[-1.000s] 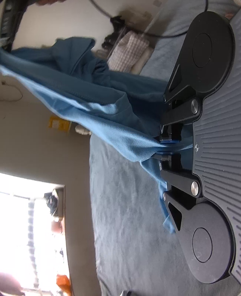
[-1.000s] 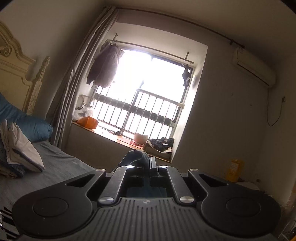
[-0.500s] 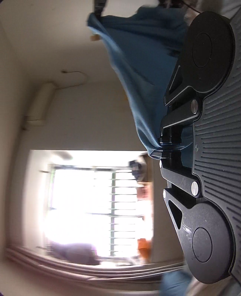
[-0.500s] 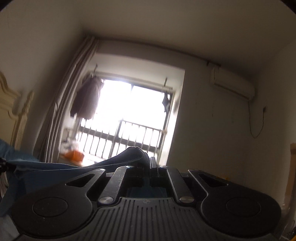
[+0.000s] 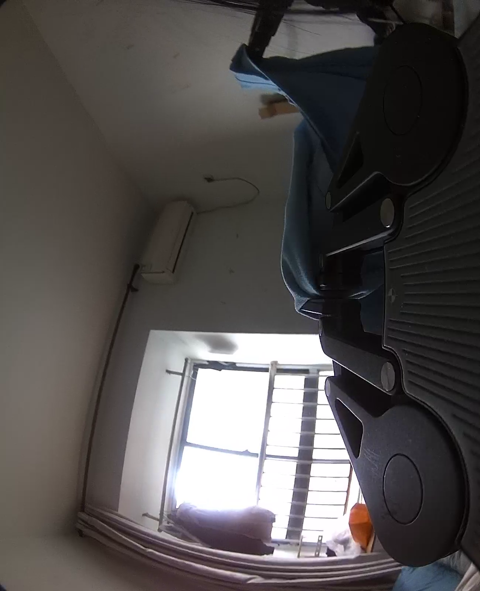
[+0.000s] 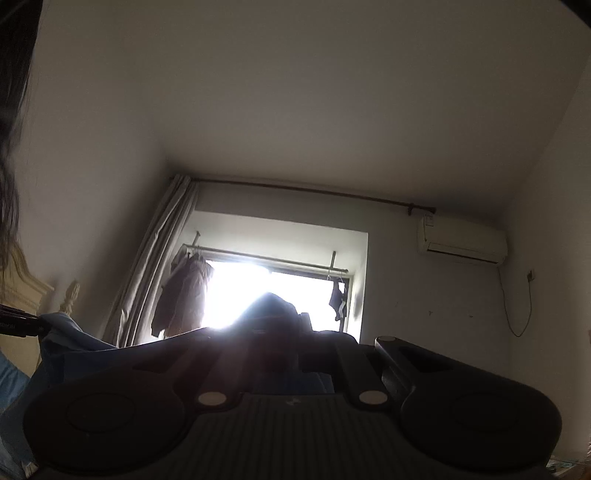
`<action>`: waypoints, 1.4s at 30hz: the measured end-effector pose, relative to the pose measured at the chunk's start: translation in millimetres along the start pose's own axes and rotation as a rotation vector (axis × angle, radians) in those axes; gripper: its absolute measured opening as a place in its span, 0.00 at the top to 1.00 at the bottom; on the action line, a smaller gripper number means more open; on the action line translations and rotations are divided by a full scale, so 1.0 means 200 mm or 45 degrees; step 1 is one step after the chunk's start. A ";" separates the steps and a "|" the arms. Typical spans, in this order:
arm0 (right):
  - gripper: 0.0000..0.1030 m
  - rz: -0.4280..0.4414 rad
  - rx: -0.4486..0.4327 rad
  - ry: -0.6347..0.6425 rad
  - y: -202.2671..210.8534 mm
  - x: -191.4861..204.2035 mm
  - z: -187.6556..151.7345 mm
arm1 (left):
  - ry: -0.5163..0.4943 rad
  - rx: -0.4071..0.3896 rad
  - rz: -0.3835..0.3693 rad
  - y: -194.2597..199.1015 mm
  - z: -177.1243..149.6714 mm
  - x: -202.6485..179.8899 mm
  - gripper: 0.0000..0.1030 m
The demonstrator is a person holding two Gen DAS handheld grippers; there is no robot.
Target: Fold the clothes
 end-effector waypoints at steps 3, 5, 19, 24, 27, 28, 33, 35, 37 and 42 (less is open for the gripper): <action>0.96 0.022 0.009 -0.055 0.01 -0.02 -0.02 | 0.039 0.017 -0.031 -0.04 -0.04 -0.01 0.98; 0.96 0.027 0.031 -0.070 0.00 -0.03 -0.06 | 0.054 0.047 -0.030 -0.08 -0.11 0.01 0.98; 0.96 0.030 0.620 -0.159 -0.34 0.01 -1.24 | 0.133 0.558 0.148 -0.44 -1.16 0.36 0.98; 0.96 0.025 0.829 -0.148 -0.40 0.05 -1.76 | 0.101 0.719 0.225 -0.62 -1.51 0.55 0.98; 0.96 0.032 0.938 -0.137 -0.43 0.06 -2.06 | 0.048 0.802 0.261 -0.75 -1.72 0.63 0.98; 0.96 0.030 0.974 -0.133 -0.44 0.07 -2.16 | 0.039 0.828 0.272 -0.77 -1.79 0.64 0.98; 0.96 0.002 1.161 -0.147 -0.52 0.08 -2.66 | 0.012 0.968 0.347 -0.87 -2.08 0.72 0.98; 0.96 -0.001 1.233 -0.168 -0.52 0.09 -2.81 | 0.005 1.024 0.366 -0.85 -2.15 0.71 0.98; 0.95 0.007 1.315 -0.176 -0.52 0.12 -2.97 | 0.011 1.087 0.396 -0.83 -2.24 0.71 0.97; 0.87 0.027 1.527 -0.162 -0.46 0.19 -3.22 | 0.154 1.317 0.436 -0.77 -2.50 0.73 0.80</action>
Point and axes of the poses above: each gripper's, at about its wrist camera, not at the fingertips, and y roughly against the way its jaws point, x to its left, z to its top, the point moved 9 cm from there along -y, roughly the way its jaws point, and after that the axes turned 4 degrees about -x, right-handed, at the moved point
